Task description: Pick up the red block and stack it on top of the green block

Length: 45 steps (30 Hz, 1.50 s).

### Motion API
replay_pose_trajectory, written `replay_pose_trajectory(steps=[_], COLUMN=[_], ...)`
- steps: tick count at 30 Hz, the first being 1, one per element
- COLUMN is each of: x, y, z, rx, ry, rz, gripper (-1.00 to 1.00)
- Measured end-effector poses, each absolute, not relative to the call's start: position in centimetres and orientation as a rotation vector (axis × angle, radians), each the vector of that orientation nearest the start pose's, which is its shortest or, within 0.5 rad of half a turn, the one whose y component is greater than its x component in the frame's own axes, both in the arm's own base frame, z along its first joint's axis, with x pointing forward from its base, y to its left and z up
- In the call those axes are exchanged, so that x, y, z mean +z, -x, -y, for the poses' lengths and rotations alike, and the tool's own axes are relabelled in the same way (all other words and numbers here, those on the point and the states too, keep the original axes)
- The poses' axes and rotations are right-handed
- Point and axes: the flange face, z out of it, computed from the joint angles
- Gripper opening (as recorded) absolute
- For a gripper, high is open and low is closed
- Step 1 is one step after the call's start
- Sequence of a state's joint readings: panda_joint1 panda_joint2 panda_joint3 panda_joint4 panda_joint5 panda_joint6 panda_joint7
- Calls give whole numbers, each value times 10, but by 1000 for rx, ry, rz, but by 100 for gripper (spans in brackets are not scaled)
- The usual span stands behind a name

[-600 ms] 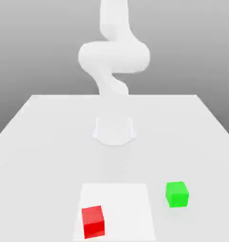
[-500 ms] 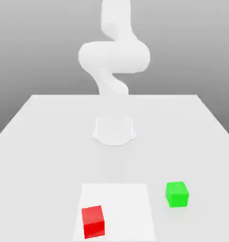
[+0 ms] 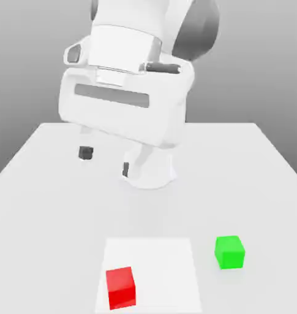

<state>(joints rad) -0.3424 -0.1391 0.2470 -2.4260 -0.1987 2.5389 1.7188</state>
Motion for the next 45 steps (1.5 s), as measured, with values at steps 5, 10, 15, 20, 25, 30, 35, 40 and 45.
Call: replay_pose_trajectory(steps=[5, 10, 15, 20, 25, 30, 35, 40, 45], x=[304, 232, 170, 148, 158, 208, 218, 225, 233], y=[-487, -473, -468, -467, -468, -465, -455, -438, -414], z=[57, 55, 53, 53, 53, 44, -6, -58, -110], rx=[-265, -69, -2, -1, -2, -2, -3, -4, -4], ry=[1844, 1614, 1522, 1523, 1519, 1583, 1939, 2279, 2577], rz=[-2493, -2686, -2744, -2746, -2745, -2713, -2482, -2180, -1819], gripper=[0, 0, 0, -100, -100, -100, -100, -100, -100])
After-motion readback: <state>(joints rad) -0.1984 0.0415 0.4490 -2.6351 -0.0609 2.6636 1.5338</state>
